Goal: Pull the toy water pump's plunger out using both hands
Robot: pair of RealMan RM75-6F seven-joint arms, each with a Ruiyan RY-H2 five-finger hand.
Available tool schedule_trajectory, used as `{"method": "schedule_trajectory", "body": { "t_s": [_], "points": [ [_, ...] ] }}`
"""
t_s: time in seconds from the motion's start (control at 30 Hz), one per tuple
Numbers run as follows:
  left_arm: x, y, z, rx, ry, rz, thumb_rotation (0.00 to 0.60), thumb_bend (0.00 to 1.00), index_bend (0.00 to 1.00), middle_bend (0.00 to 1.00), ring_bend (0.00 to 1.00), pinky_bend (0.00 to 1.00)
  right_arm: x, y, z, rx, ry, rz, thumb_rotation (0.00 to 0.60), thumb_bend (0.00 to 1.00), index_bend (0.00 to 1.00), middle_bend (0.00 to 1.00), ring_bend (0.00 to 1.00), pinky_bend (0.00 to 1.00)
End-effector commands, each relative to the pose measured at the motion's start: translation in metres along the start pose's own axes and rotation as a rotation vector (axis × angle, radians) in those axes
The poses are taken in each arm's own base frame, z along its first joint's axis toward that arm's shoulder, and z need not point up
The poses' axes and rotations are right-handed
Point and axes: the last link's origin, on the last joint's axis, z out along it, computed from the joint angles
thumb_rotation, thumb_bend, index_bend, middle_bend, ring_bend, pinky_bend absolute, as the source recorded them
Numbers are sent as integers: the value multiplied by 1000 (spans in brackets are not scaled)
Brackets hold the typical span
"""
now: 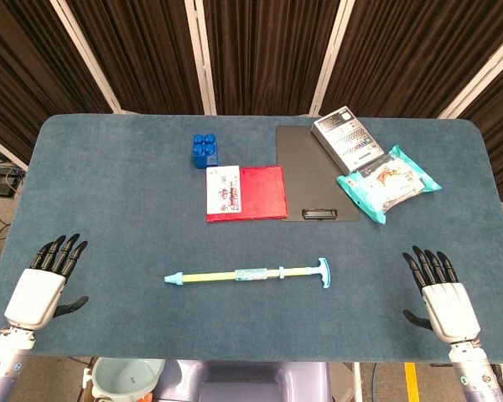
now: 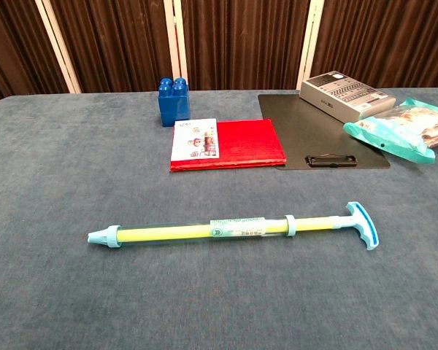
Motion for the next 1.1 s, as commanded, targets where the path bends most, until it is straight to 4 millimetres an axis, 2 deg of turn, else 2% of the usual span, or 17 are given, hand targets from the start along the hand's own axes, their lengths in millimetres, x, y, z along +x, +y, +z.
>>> {"method": "schedule_trajectory", "body": {
  "t_s": [0.03, 0.13, 0.2, 0.23, 0.37, 0.47, 0.6, 0.77, 0.93, 1.1],
  "points": [
    [-1, 2, 1, -11, 3, 0, 600, 68, 0, 19, 1, 135, 1, 0, -1, 1, 1, 3, 600, 0, 0, 0, 0, 55],
    [-2, 8, 3, -45, 19, -16, 600, 68, 10, 48, 8, 135, 1, -1, -1, 5, -1, 7, 600, 0, 0, 0, 0, 55],
    [-3, 13, 5, -73, 35, -45, 600, 67, 75, 58, 9, 135, 0, -1, -2, 6, -5, 8, 600, 0, 0, 0, 0, 55],
    [-4, 19, 6, -94, 50, -65, 600, 67, 141, 65, 9, 135, 0, -1, -2, 7, -6, 10, 600, 0, 0, 0, 0, 56],
    [-15, 49, 14, -188, 128, -92, 600, 97, 349, 95, 10, 136, 0, -3, -3, 17, -13, 16, 600, 0, 1, 0, 0, 55],
    [-23, 82, 28, -246, 193, -76, 600, 139, 434, 126, 32, 136, 2, -2, -1, 21, -19, 27, 600, 0, 1, 0, 0, 55],
    [-32, 116, 49, -269, 265, -17, 600, 148, 422, 128, 40, 137, 4, 1, 5, 13, -32, 59, 600, 0, 1, 0, 0, 55],
    [-43, 153, 70, -271, 270, 3, 600, 150, 398, 119, 40, 137, 6, -1, 19, 35, -57, 68, 600, 0, 1, 0, 0, 55],
    [-55, 178, 84, -276, 294, 80, 600, 152, 360, 111, 40, 137, 1, 8, 37, -1, -96, 67, 600, 0, 1, 0, 0, 54],
    [-71, 194, 95, -270, 258, 82, 600, 152, 346, 108, 40, 137, 8, 16, 46, -13, -80, 77, 600, 0, 1, 0, 0, 55]
  ]
}}
